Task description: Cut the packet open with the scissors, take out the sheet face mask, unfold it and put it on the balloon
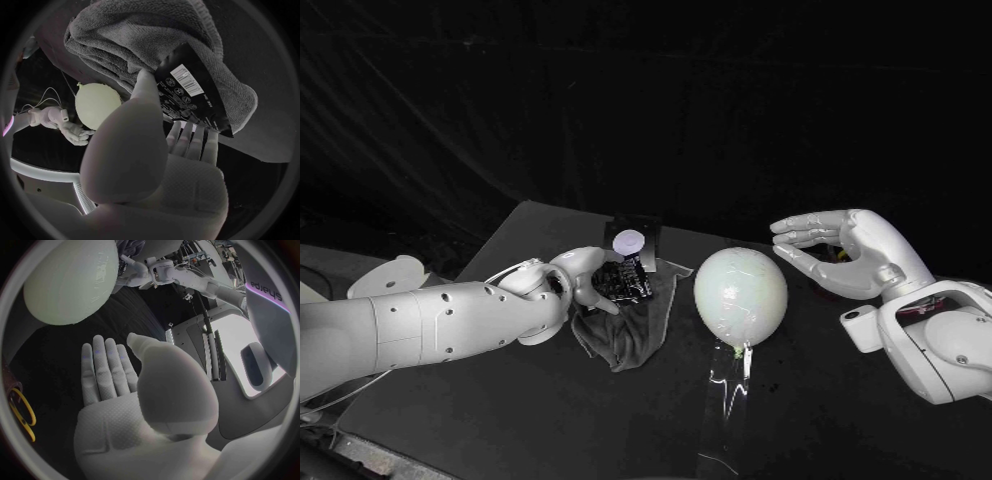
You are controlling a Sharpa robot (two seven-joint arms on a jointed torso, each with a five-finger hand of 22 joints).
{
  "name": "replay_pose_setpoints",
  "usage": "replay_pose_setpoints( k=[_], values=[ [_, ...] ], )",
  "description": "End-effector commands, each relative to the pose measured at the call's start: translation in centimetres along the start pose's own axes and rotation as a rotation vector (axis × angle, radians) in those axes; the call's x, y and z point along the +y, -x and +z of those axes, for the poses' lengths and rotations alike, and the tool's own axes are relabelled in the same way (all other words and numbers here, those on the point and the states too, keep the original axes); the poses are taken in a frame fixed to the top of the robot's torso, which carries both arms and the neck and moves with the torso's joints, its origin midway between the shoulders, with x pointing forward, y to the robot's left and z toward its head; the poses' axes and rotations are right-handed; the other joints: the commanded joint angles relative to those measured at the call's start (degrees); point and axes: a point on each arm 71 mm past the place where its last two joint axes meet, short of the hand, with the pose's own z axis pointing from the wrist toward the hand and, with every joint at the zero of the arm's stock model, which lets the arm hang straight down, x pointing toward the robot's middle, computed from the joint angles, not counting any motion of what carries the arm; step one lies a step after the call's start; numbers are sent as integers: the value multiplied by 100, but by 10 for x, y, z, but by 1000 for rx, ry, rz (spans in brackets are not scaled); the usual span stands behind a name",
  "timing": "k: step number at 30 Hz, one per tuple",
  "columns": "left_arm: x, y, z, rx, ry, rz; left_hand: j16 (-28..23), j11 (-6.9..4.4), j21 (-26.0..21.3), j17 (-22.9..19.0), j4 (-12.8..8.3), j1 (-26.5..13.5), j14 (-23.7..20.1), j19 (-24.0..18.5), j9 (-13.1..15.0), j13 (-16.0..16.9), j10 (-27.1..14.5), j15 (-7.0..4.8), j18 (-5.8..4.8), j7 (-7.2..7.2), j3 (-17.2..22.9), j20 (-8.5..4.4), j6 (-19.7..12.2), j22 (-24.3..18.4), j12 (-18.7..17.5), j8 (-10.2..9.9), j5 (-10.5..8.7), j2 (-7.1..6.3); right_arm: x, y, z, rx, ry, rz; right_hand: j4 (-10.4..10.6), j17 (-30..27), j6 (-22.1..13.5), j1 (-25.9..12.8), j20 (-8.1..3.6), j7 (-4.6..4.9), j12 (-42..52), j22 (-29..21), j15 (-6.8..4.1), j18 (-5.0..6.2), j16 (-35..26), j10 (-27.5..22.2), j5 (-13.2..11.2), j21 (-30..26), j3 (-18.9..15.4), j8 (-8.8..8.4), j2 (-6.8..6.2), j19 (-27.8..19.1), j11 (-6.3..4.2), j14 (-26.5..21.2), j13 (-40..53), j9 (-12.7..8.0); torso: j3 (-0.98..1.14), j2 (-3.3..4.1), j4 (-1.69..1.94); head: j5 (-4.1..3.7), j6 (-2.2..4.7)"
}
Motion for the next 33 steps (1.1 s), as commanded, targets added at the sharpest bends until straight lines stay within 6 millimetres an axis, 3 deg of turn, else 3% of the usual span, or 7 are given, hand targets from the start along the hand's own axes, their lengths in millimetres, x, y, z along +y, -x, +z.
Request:
replay_pose_setpoints(
  k=[1, 2, 3, 11, 25, 32, 33],
  values=[
    [-3, 1, 0, -23, -24, -3, 92, 10, 62, 72, -6, 45, 246, 79, 15, -7, 125, -7, 110, 4, 51, 23, 62, 13, 18, 44, 29, 37, 0, -1, 0, 12, 0, 8, 3, -9, 19, -42, 7, 31, -7, -12, -8, 64, -20, -27, 27, -23, 45, -11, 8, -27, -22, -29, 10, -3, 1, -2, 0, -5, -7],
    [-3, 1, 0, -22, -24, -3, 92, 10, 62, 72, -6, 45, 246, 79, 15, -7, 125, -7, 110, 4, 51, 23, 62, 13, 18, 44, 29, 37, 0, -1, 0, 12, -1, 9, 3, -9, 19, -42, 7, 31, -7, -12, -8, 64, -20, -27, 27, -23, 45, -11, 8, -27, -22, -29, 10, -3, 1, -2, 0, -5, -7],
    [-3, 1, 0, -21, -23, -3, 215, 89, 200, 160, -9, 68, 603, 425, 42, -8, 330, 21, 191, 66, 106, 23, 132, 71, 47, 71, 31, 87, 0, -1, 0, 12, -1, 9, 3, -9, 19, -42, 7, 31, -7, -12, -8, 64, -20, -27, 27, -23, 45, -11, 8, -27, -22, -29, 10, -3, 1, -3, -1, -7, -6],
    [-1, 0, 1, -3, -13, 0, 276, 132, 366, 207, -10, 136, 951, 863, 78, -34, 658, 44, 336, 185, 212, 29, 224, 123, 34, 110, 23, 183, 0, -1, -1, 15, -4, 13, -1, -8, 27, -47, 8, 26, -4, -18, -9, 66, -23, -20, 42, -29, 52, -6, 13, -30, -26, -28, 10, -2, 1, -5, -1, -18, -20],
    [1, -2, 2, 23, 6, 14, 228, 97, 379, 179, -17, 274, 1086, 940, 157, -37, 952, 11, 407, 407, 352, 19, 438, 96, -21, 190, 17, 300, 0, -2, -2, 18, -8, 17, -26, -6, 46, -48, 10, 15, 2, -36, -14, 69, -31, -4, 110, -46, 75, 4, 17, -33, -37, -25, 11, 0, 2, -6, -3, -37, -49],
    [1, -2, 3, 25, 2, 22, 250, 61, 403, 203, -27, 381, 1326, 1038, 264, -16, 1304, -10, 418, 519, 565, 7, 731, 85, -19, 299, 9, 494, 0, -2, -3, 19, -9, 18, -36, -6, 51, -48, 10, 12, 3, -43, -15, 70, -34, 2, 138, -51, 87, 7, 19, -32, -39, -22, 10, 1, 4, -5, -2, -50, -69],
    [1, -2, 3, 24, 0, 22, 323, 56, 488, 254, -34, 436, 1556, 1261, 324, 1, 1511, -12, 425, 517, 685, 4, 897, 115, 15, 359, 4, 603, 0, -2, -3, 19, -9, 18, -36, -6, 51, -48, 10, 12, 3, -43, -15, 70, -34, 2, 138, -51, 87, 7, 19, -32, -39, -22, 10, 1, 3, -5, -1, -52, -70]
  ],
)
